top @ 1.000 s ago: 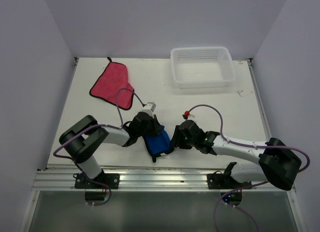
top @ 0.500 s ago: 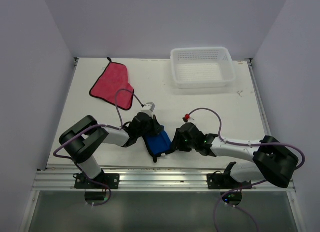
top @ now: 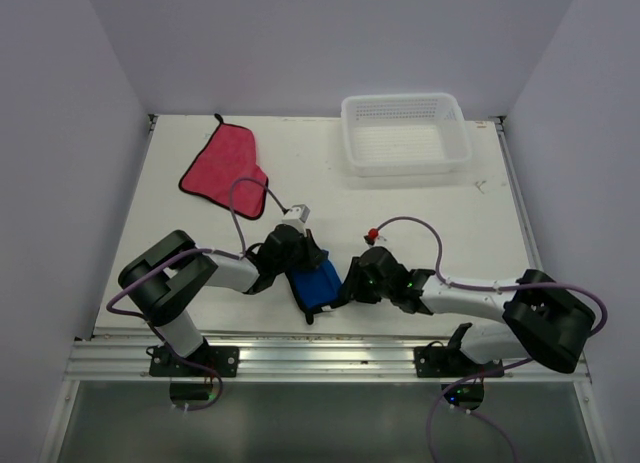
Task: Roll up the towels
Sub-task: Roll the towel
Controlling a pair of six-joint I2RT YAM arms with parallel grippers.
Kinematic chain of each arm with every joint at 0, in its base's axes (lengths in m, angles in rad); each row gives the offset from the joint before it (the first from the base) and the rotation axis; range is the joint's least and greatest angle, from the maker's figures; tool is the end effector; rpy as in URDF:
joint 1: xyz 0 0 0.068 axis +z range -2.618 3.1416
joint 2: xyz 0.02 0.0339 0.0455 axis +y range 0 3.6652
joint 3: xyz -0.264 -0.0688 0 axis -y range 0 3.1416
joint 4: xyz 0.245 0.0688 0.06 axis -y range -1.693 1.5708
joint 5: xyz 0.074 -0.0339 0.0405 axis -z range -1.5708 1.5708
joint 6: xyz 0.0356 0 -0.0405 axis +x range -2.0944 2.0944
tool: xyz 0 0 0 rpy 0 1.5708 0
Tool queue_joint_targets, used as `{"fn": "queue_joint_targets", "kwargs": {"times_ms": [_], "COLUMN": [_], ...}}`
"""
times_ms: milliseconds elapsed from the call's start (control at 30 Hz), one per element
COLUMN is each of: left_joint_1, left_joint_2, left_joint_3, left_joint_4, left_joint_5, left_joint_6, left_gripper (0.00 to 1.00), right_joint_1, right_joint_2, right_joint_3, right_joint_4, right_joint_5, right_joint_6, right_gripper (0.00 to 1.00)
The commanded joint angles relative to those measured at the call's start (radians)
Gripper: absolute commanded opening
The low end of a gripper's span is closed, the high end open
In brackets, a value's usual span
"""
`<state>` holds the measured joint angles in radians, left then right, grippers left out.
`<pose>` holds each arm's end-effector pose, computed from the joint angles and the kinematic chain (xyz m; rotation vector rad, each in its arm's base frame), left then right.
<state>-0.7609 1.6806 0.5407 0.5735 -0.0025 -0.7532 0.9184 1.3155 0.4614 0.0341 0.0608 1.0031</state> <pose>0.2161 -0.2056 0.1196 0.0072 2.2698 -0.8540 0.1439 0.1848 0.1435 0.1387 2.5506 0.7805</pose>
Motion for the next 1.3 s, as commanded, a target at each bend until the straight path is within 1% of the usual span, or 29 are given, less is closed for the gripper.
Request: {"fn": "queue_joint_targets", "kwargs": {"times_ms": [0,167,400,433,500,533,633,667,933,1100,1267], "left_joint_1": [0.002,0.002,0.003,0.003,0.005,0.005,0.008,0.008,0.02,0.023,0.029], "left_joint_2": [0.022,0.007,-0.009,-0.015,-0.019,-0.024,-0.027,-0.03,-0.045,-0.064,-0.065], "left_joint_3": [-0.045,-0.032,-0.004,-0.001,0.007,0.01,0.021,0.027,0.091,0.149,0.2], "left_joint_4": [-0.17,-0.192,-0.259,-0.262,-0.273,-0.274,-0.288,-0.293,-0.356,-0.414,-0.468], "left_joint_5": [-0.086,-0.109,-0.166,-0.166,-0.175,-0.177,-0.183,-0.185,-0.185,-0.203,-0.203], "left_joint_6": [0.009,0.005,0.006,0.006,0.008,0.006,0.006,0.005,0.023,0.044,0.057], "left_gripper": [0.0,0.0,0.0,0.0,0.0,0.0,0.0,0.0,0.0,0.08,0.09], "right_joint_1": [0.031,0.085,0.135,0.145,0.151,0.152,0.155,0.154,0.157,0.171,0.188], "right_joint_2": [0.021,0.03,0.083,0.093,0.099,0.1,0.099,0.097,0.07,0.038,0.031], "right_joint_3": [-0.017,-0.003,0.04,0.045,0.049,0.048,0.042,0.042,0.054,0.098,0.131], "right_joint_4": [-0.089,-0.134,-0.189,-0.192,-0.192,-0.192,-0.189,-0.191,-0.215,-0.278,-0.322], "right_joint_5": [0.048,0.105,0.169,0.183,0.192,0.195,0.208,0.211,0.255,0.324,0.398], "right_joint_6": [-0.007,-0.012,-0.011,-0.014,-0.012,-0.011,-0.006,-0.003,-0.02,-0.064,-0.113], "right_gripper": [0.39,0.36,0.27,0.23,0.19,0.12,0.05,0.01,0.0,0.0,0.0]}}
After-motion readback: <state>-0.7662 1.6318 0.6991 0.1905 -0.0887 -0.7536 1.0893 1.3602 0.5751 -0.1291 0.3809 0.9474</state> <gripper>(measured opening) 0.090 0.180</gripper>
